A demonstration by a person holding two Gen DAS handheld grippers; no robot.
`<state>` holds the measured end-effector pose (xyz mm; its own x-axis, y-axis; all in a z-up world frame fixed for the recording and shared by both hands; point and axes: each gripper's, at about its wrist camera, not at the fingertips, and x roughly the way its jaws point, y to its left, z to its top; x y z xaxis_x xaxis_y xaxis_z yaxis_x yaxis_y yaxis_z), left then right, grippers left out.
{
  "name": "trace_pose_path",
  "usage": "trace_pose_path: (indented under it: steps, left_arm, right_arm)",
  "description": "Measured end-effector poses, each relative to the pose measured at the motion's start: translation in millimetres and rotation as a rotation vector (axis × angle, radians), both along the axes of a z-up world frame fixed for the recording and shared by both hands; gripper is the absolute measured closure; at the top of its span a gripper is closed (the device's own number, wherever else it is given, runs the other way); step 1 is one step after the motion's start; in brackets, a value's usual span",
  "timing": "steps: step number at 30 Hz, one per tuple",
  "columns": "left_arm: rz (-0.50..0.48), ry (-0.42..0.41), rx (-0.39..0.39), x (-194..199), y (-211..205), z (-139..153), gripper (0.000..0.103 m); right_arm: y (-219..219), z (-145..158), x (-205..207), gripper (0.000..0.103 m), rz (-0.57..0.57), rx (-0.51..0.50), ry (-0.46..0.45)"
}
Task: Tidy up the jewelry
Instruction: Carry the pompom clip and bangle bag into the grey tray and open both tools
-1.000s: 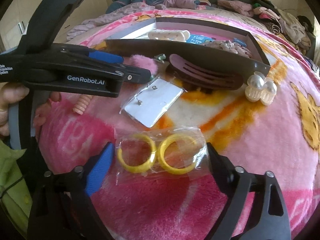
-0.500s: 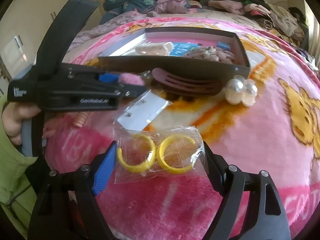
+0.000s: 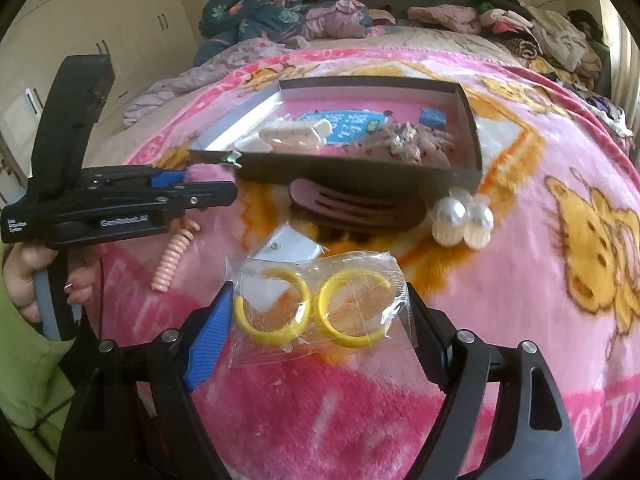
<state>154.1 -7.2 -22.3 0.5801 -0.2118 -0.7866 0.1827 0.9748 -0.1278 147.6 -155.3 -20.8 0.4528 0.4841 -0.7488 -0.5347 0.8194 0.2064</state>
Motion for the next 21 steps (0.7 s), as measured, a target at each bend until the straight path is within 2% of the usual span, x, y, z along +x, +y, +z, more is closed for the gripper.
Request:
trace_pose_path:
  steps: [21]
  left_arm:
    - [0.139,-0.082,-0.069,-19.8,54.4,27.0,0.074]
  right_arm:
    - [33.0,37.3,24.9,0.024,0.044,0.034,-0.077]
